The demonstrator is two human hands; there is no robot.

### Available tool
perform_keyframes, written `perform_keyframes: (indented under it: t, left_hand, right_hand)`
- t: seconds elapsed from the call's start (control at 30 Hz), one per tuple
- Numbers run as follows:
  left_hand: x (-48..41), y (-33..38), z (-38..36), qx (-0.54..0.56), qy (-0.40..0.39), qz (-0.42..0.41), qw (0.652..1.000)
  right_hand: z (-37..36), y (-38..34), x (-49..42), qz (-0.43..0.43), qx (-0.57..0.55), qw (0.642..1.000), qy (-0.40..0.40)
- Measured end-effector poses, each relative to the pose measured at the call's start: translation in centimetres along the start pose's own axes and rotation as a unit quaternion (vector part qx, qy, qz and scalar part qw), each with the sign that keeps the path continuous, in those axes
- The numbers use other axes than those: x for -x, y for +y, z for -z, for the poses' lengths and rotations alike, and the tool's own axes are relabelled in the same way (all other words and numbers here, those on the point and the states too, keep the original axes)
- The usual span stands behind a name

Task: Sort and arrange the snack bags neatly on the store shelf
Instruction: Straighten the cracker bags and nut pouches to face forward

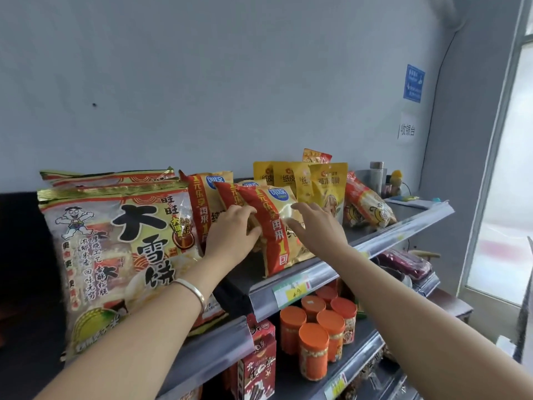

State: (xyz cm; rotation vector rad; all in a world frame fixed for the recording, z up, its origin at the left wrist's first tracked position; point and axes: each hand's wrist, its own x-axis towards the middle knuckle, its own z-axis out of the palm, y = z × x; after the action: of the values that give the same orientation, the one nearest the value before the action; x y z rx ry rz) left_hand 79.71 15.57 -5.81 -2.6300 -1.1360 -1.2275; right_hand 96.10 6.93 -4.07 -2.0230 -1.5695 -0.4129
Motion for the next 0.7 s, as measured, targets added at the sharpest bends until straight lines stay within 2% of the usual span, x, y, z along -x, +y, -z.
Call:
perform_keyframes:
  t: [0.23, 0.37, 0.47, 0.6, 0.7]
  left_hand:
    - [-3.8, -1.6, -1.0, 0.006, 0.098, 0.062, 0.993]
    - [-5.7, -2.0, -1.6, 0.057, 0.191, 0.139, 0.970]
    - [-7.4, -2.4, -2.1, 0.111, 0.199, 0.183, 0.956]
    - [-8.6, -2.2, -2.6, 0.226, 0.233, 0.236, 0.916]
    - [-9.6, -2.6, -2.7, 0.280, 0.229, 0.311, 0.879]
  right_hand:
    - [-1.1, 1.9, -7.1, 0.044, -0.073, 0.996, 0.038]
    - [-1.8, 2.6, -11.4, 0.082, -0.127, 0.988, 0.027]
    - [-2.4, 2.8, -14.1, 0.114, -0.150, 0.982, -0.005]
    - [-3.3, 2.8, -17.3, 0.152, -0.179, 0.971, -0.038]
    - [-3.8, 2.3, -19.5, 0.182, -0.174, 0.966, -0.059]
